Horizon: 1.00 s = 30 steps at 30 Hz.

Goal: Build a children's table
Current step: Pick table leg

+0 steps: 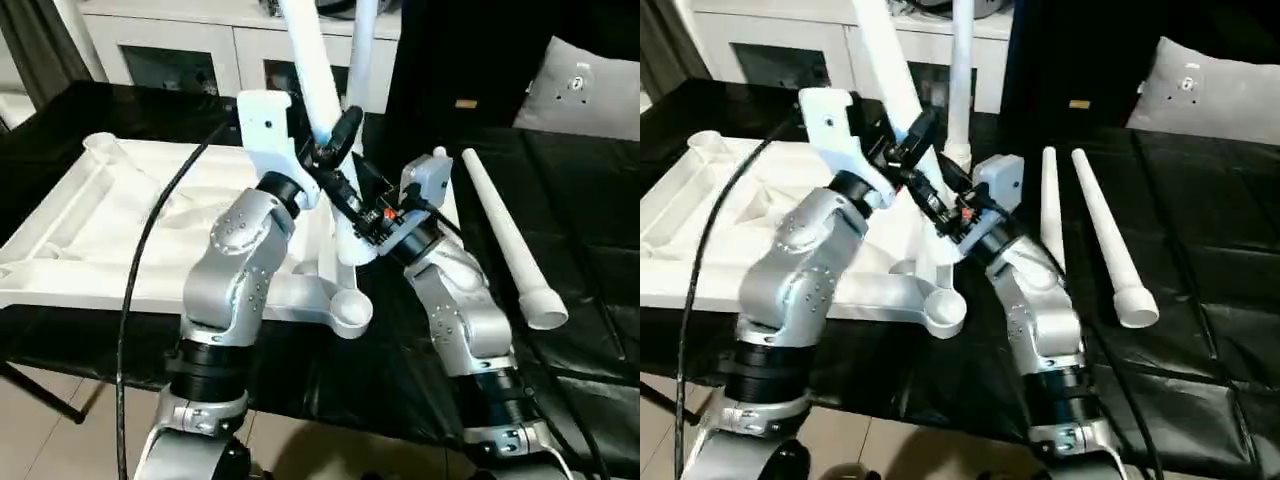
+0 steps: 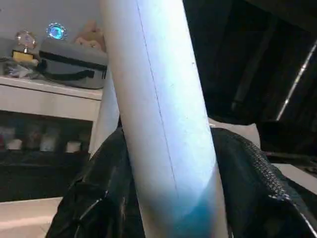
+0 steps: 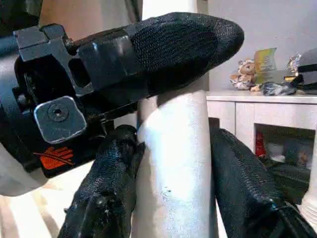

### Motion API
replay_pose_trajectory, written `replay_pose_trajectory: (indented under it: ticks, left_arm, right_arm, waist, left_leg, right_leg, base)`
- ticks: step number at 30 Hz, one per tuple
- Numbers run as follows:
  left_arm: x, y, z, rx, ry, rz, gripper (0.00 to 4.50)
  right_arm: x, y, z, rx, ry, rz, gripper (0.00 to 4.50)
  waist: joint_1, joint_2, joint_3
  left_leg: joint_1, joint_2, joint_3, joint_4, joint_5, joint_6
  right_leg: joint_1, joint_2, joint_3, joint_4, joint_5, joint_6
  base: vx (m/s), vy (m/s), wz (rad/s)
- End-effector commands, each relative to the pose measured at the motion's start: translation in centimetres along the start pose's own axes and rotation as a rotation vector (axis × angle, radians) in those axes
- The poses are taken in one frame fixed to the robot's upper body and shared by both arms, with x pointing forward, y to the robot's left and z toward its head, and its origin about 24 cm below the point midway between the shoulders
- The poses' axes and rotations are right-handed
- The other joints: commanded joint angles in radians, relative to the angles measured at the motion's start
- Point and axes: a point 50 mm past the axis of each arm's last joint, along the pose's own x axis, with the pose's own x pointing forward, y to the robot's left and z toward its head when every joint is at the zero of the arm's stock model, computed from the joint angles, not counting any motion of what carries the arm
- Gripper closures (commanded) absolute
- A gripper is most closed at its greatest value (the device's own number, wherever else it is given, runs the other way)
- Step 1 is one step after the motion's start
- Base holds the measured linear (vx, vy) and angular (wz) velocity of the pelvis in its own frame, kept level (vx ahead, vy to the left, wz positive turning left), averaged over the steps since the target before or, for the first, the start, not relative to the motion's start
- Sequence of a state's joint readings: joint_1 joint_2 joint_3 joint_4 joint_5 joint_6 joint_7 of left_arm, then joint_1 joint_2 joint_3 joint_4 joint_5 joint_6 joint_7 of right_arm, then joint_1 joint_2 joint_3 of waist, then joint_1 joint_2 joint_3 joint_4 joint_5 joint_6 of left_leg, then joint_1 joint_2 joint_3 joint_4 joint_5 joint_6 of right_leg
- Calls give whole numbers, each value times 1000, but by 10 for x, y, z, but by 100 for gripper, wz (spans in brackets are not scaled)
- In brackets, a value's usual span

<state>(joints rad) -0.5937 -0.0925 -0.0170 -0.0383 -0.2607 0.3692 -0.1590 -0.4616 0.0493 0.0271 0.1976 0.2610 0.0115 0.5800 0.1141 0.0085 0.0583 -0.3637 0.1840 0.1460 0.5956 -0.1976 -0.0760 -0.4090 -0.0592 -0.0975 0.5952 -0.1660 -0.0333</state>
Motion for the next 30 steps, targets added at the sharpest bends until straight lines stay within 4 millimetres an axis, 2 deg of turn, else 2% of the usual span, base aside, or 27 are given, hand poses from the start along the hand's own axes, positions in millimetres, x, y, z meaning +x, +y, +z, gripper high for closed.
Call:
replay_pose_trajectory:
  ticks: [1,16,17,18,19,20,21,22,27,28,30]
  left_arm:
    - [2,-3,1,13,-14,12,229]
    - [1,-2,-2,-15,-14,20,257]
    - [1,-1,-3,-18,-11,31,257]
    - [1,3,-3,-18,-7,50,257]
    - [1,8,-4,-16,-3,74,257]
    - [1,9,-4,-15,-3,81,257]
    - [1,12,-4,-13,-2,91,258]
    - [1,15,-3,-10,-3,100,259]
    - [1,29,2,4,-1,116,266]
    - [0,33,3,2,3,104,266]
    - [0,34,4,-4,4,96,266]
  right_arm:
    - [3,3,0,-5,-5,2,270]
    - [6,4,-4,1,-11,3,270]
    - [6,3,-4,1,-6,-1,235]
    - [6,3,-5,13,-16,9,235]
    - [5,3,-6,35,-17,24,200]
    - [4,3,-7,49,-11,29,200]
    - [3,3,-8,69,-3,35,190]
    - [2,3,-8,87,-3,38,175]
    - [-6,0,-8,108,16,56,133]
    - [-9,-2,-7,101,27,60,133]
    - [-11,-4,-6,96,27,65,110]
  waist:
    - [1,-7,-72]
    - [-1,-7,-74]
    - [0,-7,-75]
    - [0,1,-75]
    - [-3,-3,-74]
    - [-2,1,-75]
    - [-3,0,-74]
    - [-3,4,-75]
    - [-2,3,-76]
    - [-2,6,-77]
    - [0,4,-78]
  left_leg:
    - [-6,38,-1,-63,-89,58]
    - [-7,39,-2,-61,-85,67]
    - [-6,40,-2,-61,-85,67]
    - [-5,39,-3,-60,-84,67]
    - [-6,39,-2,-61,-92,69]
    - [-6,39,-3,-61,-92,68]
    - [-6,39,-3,-61,-94,68]
    - [-4,39,-3,-61,-101,66]
    - [-3,39,-5,-61,-97,64]
    - [-2,41,-5,-61,-93,65]
    - [-3,41,-4,-60,-91,64]
  right_leg:
    - [67,-85,57,-71,-243,-108]
    - [70,-85,57,-66,-209,-124]
    - [69,-85,57,-66,-207,-125]
    - [69,-85,57,-64,-198,-130]
    - [69,-84,57,-67,-200,-130]
    - [70,-83,57,-67,-197,-131]
    - [70,-83,57,-67,-197,-132]
    - [70,-82,56,-67,-197,-134]
    - [72,-82,55,-66,-186,-130]
    - [70,-82,56,-63,-174,-134]
    - [71,-84,56,-63,-167,-141]
  base:
    - [0,0,0]
    - [0,0,0]
    - [0,0,0]
    - [0,0,0]
    - [0,0,0]
    - [0,0,0]
    - [0,0,0]
    - [0,0,0]
    - [0,0,0]
    - [0,0,0]
    - [0,0,0]
